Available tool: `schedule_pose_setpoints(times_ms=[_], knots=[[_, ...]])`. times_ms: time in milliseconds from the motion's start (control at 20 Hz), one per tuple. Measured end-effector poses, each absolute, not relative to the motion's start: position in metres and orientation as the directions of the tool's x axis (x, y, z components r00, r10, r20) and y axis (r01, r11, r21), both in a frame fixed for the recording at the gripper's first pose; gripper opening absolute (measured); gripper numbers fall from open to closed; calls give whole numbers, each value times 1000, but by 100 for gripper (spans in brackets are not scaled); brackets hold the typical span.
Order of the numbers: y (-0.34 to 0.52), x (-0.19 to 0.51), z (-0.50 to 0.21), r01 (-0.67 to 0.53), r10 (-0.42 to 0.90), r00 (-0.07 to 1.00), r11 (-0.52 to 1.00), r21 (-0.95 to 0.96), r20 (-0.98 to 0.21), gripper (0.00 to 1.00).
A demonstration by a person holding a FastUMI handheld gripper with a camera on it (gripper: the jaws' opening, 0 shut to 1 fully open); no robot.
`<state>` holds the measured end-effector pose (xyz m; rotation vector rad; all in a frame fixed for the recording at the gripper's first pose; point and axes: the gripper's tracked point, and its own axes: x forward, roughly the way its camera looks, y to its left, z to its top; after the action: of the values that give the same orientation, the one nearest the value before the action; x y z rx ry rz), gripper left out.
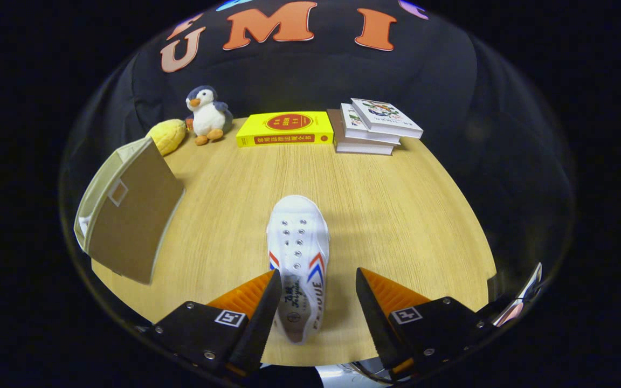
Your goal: Open the storage box then place both shoes into the box .Put the left shoe in first, then the right shoe, with the right side of both shoes facing outward in a uniform manner.
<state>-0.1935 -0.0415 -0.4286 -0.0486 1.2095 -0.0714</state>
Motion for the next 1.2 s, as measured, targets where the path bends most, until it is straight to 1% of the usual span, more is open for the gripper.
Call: schedule_pose_setpoints(times_ms=[200, 300, 500, 600, 650, 750, 850, 900, 1050, 1200], knots=[[-45, -215, -452, -45, -60, 296, 996, -77, -953, 80], [-50, -218, -461, -71, -70, 274, 993, -93, -959, 78], [-53, -214, -479, -64, -60, 263, 995, -80, -963, 78], [-52, -205, -481, -33, -37, 299, 998, -49, -954, 78], [-51, -205, -482, -20, -24, 299, 999, -32, -954, 74], [-52, -198, -482, -8, -14, 333, 1000, -18, -943, 70], [-48, -188, -483, -6, 14, 389, 1000, 13, -921, 68], [-44, -183, -487, 0, 34, 397, 999, 37, -917, 67], [-33, -175, -497, 20, 98, 391, 993, 115, -915, 61], [-31, -177, -504, 66, 148, 364, 981, 184, -920, 61]])
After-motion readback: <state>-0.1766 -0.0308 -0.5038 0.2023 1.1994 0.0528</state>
